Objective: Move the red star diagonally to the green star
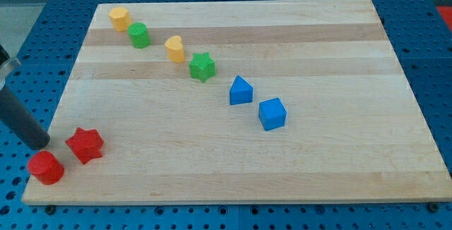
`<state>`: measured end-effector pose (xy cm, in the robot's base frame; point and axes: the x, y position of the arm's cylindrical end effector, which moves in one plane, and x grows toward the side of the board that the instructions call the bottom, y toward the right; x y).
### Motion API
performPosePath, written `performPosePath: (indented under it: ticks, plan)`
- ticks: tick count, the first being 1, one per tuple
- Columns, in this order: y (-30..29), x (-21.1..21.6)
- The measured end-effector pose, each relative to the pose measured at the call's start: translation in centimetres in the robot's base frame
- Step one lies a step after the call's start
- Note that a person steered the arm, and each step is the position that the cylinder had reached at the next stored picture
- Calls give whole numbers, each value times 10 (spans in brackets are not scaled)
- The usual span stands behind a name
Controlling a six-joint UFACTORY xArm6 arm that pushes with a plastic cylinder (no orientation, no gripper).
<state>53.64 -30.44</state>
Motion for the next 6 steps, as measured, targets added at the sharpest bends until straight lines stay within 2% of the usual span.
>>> performPosePath:
  ticks: [1,4,6]
  plan:
    - [7,10]
    - [89,11]
    - [89,-5]
